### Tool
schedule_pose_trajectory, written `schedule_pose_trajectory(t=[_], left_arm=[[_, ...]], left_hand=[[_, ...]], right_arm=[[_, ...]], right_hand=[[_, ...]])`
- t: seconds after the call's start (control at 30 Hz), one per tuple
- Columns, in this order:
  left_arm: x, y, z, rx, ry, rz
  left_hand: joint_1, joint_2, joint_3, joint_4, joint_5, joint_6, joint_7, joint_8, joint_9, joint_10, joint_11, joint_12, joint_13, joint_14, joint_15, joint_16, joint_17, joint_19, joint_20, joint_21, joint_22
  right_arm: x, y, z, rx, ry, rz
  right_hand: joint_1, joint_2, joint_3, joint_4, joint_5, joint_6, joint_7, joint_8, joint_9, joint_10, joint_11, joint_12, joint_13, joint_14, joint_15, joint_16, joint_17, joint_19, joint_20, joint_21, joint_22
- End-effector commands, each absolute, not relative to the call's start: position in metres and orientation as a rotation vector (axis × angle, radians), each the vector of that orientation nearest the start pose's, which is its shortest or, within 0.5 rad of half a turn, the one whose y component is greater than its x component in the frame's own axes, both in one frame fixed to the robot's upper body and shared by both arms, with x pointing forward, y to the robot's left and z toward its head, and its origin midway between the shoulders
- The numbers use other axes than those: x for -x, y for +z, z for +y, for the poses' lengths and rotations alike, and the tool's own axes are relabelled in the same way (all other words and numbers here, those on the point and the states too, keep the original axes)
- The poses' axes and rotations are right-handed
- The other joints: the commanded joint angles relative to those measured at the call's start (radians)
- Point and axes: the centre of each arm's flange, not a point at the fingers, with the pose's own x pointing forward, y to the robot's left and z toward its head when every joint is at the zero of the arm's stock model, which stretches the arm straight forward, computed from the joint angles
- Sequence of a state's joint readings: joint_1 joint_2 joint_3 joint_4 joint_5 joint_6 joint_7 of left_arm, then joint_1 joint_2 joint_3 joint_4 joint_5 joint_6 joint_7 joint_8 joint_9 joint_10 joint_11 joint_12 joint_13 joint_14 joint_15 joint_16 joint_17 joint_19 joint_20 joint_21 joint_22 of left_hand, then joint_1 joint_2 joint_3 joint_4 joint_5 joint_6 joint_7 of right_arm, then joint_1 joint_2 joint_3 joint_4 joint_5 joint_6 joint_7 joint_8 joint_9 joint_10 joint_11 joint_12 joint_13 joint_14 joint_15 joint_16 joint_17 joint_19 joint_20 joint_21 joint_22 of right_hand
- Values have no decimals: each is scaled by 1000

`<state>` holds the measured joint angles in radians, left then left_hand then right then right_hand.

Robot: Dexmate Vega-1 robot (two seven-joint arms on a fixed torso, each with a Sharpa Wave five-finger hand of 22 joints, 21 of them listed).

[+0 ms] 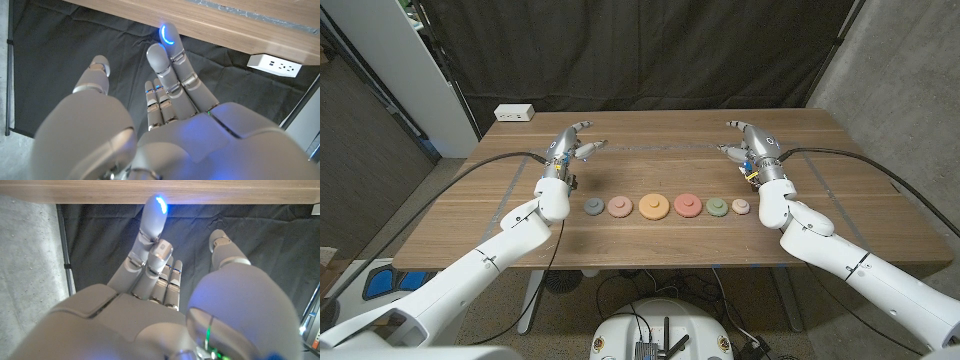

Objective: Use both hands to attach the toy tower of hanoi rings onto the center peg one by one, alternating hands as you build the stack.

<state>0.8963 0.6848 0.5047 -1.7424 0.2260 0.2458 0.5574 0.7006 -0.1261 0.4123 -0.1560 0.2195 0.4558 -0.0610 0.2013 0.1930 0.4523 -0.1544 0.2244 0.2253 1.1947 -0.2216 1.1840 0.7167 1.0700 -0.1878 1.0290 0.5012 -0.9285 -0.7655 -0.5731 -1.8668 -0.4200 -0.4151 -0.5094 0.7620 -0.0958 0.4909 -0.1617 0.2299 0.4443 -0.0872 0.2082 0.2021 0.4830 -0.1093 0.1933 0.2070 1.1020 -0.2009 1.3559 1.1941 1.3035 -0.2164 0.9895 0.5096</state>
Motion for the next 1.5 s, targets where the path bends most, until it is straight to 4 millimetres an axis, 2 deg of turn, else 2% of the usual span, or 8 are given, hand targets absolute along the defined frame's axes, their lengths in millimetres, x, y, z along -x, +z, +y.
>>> schedule_pose_trajectory(t=[0.03,0.27,0.77,1.0,1.13,1.43,1.5], left_arm=[[-592,20,254,-953,389,-695],[-592,21,249,-989,402,-695],[-589,12,246,-1008,394,-684],[-589,12,245,-1028,414,-625],[-588,13,240,-1100,436,-589],[-585,15,239,-1130,426,-572],[-584,15,239,-1150,430,-555]], left_hand=[[3,9,-6,-3,0,14,0,-1,3,8,-2,-3,6,2,3,8,5,-8,-23,9,1],[4,6,-10,-4,1,16,-2,-2,3,10,-3,-4,6,-1,3,8,3,-8,-23,12,-2],[2,6,-15,-3,2,22,-3,-1,3,16,-2,-5,6,-7,3,6,-4,-13,-23,14,-10],[3,7,-18,-3,4,22,-2,-2,3,17,2,-5,6,-8,3,6,-8,-13,-23,17,-12],[3,8,-19,-3,5,21,-2,-3,3,17,3,-6,7,-5,3,9,-6,-15,-23,17,-15],[8,11,-22,-4,9,23,-1,-3,4,15,2,-9,7,-2,3,16,-7,-17,-23,24,-18],[9,11,-22,-4,10,24,-1,-3,4,17,2,-8,7,-2,3,17,-5,-17,-23,24,-19]], right_arm=[[-564,-1,-241,1216,-416,-726],[-561,5,-235,1311,-411,-724],[-563,15,-230,1337,-366,-674],[-562,13,-230,1364,-351,-608],[-563,12,-228,1386,-336,-579],[-564,7,-223,1395,-314,-556],[-564,7,-223,1391,-311,-551]], right_hand=[[14,3,5,0,2,0,-7,0,2,4,-6,0,6,-5,-17,-8,-4,-6,-2,6,2],[19,5,6,0,2,4,-13,1,2,6,-10,1,6,5,-17,-3,3,-8,-2,8,-2],[25,13,7,2,0,-4,-12,-1,2,3,-4,2,6,9,-18,-10,-2,-1,-4,12,-8],[30,16,7,1,0,0,-8,0,2,6,0,3,6,-5,-19,-33,-24,-4,-5,6,-23],[33,16,6,0,-1,0,-6,1,2,7,1,4,6,0,-19,-33,-24,2,-5,9,-25],[42,16,5,-1,-3,1,-6,1,2,6,-2,3,6,12,-19,-35,-23,8,-5,11,-34],[44,16,4,-1,-4,4,-1,2,2,-1,6,1,6,19,-19,-31,-17,11,-4,14,-35]])
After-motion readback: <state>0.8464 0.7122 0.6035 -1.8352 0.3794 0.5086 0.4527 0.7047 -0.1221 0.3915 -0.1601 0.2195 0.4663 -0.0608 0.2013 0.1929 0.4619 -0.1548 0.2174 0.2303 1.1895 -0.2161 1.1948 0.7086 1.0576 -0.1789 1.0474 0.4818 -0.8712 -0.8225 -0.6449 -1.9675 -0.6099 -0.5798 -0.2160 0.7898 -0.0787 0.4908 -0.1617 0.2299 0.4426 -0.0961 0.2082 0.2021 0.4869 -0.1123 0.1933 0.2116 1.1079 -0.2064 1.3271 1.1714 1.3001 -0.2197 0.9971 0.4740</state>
